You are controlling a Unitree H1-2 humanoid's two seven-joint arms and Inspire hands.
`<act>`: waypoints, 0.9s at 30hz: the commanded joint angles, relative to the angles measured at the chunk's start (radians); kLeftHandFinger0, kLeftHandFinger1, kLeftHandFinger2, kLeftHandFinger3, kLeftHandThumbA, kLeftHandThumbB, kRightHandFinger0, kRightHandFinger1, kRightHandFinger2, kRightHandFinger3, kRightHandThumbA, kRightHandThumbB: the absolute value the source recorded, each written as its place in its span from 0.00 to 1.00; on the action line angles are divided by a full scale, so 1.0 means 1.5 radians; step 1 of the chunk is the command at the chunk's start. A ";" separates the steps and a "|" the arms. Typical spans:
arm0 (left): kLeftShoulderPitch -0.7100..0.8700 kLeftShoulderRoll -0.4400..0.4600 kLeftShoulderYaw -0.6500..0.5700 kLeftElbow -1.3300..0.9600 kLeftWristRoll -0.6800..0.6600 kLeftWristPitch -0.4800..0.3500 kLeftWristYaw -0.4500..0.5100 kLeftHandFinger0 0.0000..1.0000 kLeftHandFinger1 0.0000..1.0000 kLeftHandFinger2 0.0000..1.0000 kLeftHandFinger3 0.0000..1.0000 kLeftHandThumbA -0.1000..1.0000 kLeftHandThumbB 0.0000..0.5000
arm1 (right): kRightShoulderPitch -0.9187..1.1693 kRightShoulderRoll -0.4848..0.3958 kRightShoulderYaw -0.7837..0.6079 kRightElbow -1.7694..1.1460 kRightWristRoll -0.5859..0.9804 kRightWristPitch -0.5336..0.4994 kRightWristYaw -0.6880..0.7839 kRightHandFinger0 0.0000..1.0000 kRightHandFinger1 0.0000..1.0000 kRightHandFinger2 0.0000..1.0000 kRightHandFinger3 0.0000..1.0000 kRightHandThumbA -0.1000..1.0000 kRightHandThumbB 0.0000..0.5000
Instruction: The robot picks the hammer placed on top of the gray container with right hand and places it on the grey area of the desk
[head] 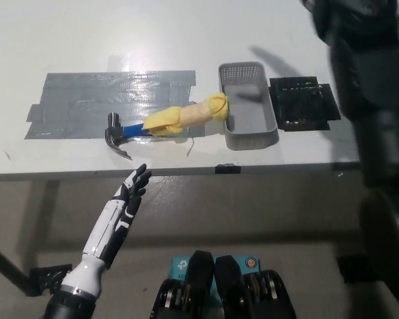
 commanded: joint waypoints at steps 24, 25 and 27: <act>-0.002 -0.002 0.033 0.036 -0.012 -0.068 0.031 1.00 1.00 1.00 1.00 1.00 0.54 | 0.724 -0.079 -0.058 -0.931 0.211 -0.014 -0.004 1.00 1.00 1.00 1.00 1.00 0.87; -0.002 -0.002 0.034 0.036 -0.012 -0.068 0.031 1.00 1.00 1.00 1.00 1.00 0.54 | 0.725 -0.079 -0.057 -0.933 0.211 -0.013 -0.005 1.00 1.00 1.00 1.00 1.00 0.87; 0.018 -0.004 0.030 0.030 -0.012 -0.071 0.029 1.00 1.00 1.00 1.00 1.00 0.52 | 0.777 -0.008 0.000 -0.761 0.096 -0.158 -0.018 1.00 1.00 1.00 1.00 0.97 0.63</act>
